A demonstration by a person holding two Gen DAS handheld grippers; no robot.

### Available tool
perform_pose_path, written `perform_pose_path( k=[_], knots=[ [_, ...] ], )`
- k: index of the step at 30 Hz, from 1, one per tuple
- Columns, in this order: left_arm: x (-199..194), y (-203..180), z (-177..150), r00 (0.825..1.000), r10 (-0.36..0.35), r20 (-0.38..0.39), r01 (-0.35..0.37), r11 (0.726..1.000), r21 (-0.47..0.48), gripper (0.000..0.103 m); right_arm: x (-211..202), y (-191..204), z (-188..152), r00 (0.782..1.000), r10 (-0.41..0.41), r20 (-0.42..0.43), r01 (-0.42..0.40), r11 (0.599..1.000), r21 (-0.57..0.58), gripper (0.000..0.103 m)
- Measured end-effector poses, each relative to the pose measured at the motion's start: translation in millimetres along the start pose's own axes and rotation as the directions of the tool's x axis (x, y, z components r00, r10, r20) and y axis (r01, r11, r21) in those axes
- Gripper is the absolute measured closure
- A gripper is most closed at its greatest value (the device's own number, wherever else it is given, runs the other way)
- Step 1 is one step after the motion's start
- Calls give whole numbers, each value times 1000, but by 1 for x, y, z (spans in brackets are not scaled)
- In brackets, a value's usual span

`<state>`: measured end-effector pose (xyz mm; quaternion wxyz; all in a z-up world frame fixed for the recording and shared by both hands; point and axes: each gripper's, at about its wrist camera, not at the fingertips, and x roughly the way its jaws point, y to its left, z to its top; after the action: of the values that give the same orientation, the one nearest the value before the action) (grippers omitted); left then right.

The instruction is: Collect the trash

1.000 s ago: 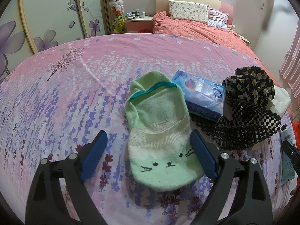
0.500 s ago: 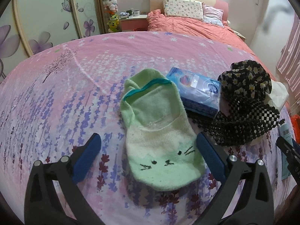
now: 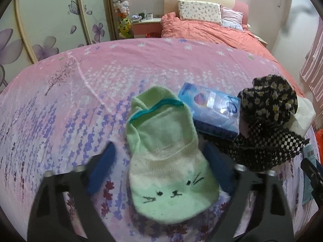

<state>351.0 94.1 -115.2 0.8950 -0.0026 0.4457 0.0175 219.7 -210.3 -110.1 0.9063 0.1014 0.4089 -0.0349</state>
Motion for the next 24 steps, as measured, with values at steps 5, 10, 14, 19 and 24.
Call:
perform_pose_path(
  k=[5, 10, 14, 19, 24],
  knots=[
    [-10, 6, -3, 999, -25, 29, 24, 1000, 13, 80, -8, -15, -7, 999, 40, 5, -40, 998, 39, 79],
    [-19, 19, -8, 995, -94, 32, 95, 995, -23, 92, -22, -17, -18, 999, 42, 22, -43, 999, 12, 79],
    [-35, 22, -14, 994, -102, 47, 103, 995, -11, 92, -35, -17, -21, 998, 41, 42, -41, 999, -8, 79],
    [-64, 17, -14, 989, -125, 83, 125, 992, -2, 92, -56, -19, -16, 995, 64, 77, -64, 998, 3, 79],
    [-97, -1, -13, 978, -170, 121, 168, 985, 29, 92, -79, -25, -10, 990, 73, 122, -75, 997, 6, 79]
  ],
)
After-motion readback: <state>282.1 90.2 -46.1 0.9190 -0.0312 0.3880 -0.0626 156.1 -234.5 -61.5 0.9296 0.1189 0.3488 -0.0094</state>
